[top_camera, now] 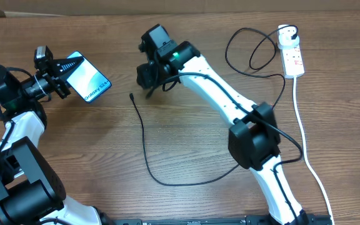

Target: Plug charger to phone and switch on socket

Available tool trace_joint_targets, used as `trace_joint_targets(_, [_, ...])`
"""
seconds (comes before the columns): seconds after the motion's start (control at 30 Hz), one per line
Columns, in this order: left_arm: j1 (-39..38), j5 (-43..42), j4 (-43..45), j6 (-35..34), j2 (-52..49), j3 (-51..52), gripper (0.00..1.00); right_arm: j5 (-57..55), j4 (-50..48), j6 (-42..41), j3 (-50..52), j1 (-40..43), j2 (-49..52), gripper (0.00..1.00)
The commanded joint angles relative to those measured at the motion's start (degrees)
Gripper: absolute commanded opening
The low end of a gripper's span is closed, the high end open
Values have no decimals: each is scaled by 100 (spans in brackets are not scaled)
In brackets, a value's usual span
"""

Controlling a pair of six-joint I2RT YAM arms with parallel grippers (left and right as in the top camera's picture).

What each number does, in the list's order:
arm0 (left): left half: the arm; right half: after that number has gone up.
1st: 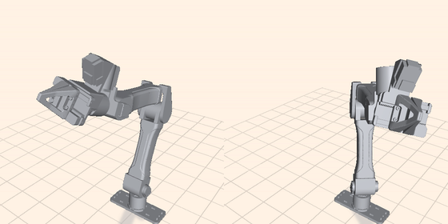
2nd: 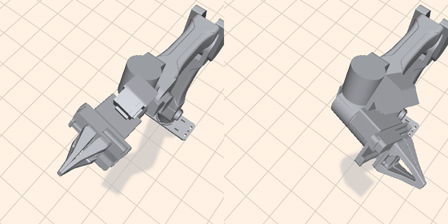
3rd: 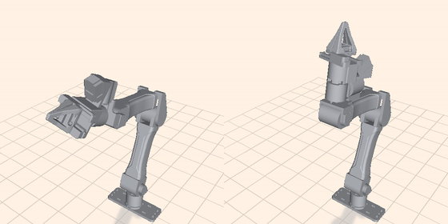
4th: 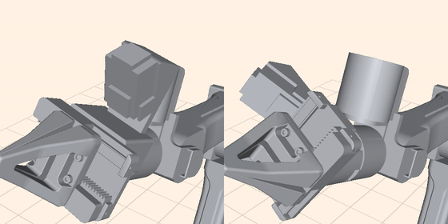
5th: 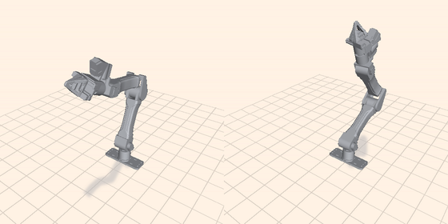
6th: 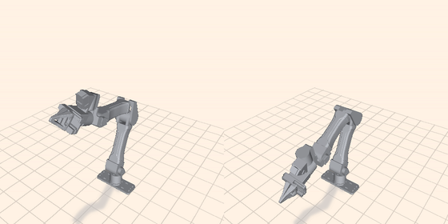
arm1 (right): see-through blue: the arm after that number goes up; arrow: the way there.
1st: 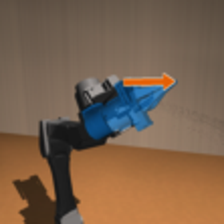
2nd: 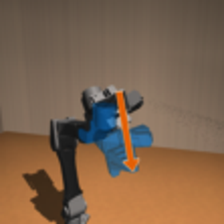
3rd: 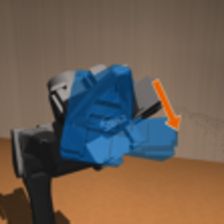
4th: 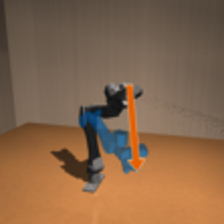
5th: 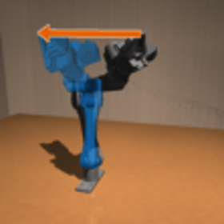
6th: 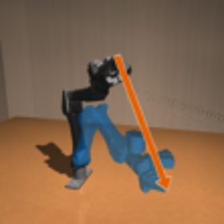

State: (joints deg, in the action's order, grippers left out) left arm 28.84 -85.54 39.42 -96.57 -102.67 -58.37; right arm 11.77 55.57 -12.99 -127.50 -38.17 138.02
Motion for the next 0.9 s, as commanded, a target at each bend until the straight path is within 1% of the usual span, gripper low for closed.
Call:
trace_joint_targets(0.0, [50, -138, 31, -118, 79, -85, 4, 22, -87, 197, -136, -238, 267, 61])
trace_joint_targets(0.27, [50, -247, 31, -114, 79, -85, 4, 315, -417, 195, -120, -400, 595, 60])
trace_joint_targets(0.57, [48, -310, 31, -70, 79, -85, 4, 850, -455, 68, -116, -398, 769, 57])
trace_joint_targets(0.67, [48, -330, 31, -70, 79, -85, 4, 931, -457, -72, -114, -387, 852, 53])
trace_joint_targets(0.77, [48, -361, 31, -50, 79, -85, 4, 1224, -452, -92, -114, -352, 964, 50])
trace_joint_targets(0.87, [48, -389, 31, 15, 79, -85, 4, 1373, -470, -278, -114, -321, 1069, 47])
